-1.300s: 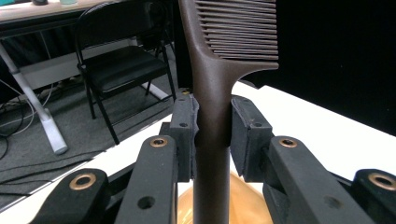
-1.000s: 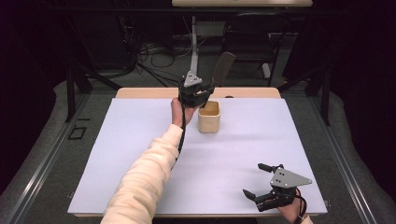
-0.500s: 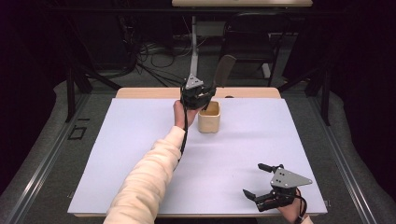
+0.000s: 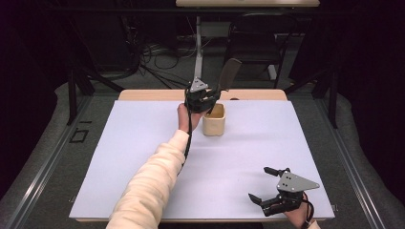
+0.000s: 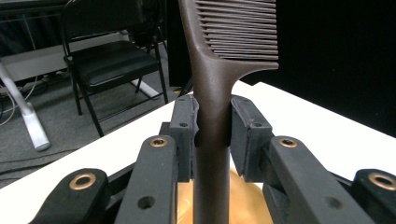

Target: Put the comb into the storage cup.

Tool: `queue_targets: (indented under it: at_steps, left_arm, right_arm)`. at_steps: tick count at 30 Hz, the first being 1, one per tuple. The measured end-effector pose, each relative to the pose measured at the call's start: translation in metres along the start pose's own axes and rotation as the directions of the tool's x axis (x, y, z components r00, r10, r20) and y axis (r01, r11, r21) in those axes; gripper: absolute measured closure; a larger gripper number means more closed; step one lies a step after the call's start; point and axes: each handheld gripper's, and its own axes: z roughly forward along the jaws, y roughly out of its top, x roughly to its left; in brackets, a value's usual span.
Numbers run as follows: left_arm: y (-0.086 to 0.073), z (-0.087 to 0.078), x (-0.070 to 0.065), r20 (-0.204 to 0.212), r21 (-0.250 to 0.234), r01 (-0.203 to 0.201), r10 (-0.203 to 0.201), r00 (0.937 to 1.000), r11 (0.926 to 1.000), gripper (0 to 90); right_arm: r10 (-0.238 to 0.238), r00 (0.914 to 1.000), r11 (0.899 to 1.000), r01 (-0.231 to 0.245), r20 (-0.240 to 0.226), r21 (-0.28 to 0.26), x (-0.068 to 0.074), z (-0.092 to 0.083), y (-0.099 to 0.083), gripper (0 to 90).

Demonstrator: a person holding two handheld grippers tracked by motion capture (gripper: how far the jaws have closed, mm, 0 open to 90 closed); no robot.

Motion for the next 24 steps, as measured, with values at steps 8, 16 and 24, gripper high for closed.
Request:
queue_targets:
  at_steps: [8,16,24]
  left_arm:
    - [-0.0036,0.0006,0.0012,0.002,0.001,0.000,0.000,1.0000,1.0000,72.5]
    - [-0.0072,0.0017,0.0021,0.005,0.013,-0.005,0.004,1.0000,0.9999,72.5]
    - [-0.0095,0.0034,0.0019,0.017,0.034,-0.014,0.014,0.9998,0.9993,72.5]
  right_arm:
    - [0.004,1.0000,1.000,-0.004,-0.001,0.001,0.0001,0.0000,0.0000,0.0]
    - [0.004,1.0000,1.000,-0.004,0.000,0.003,0.0001,-0.0002,0.0000,0.0]
    - [0.003,1.0000,1.000,-0.003,0.000,0.003,0.0001,-0.0002,0.0001,0.0]
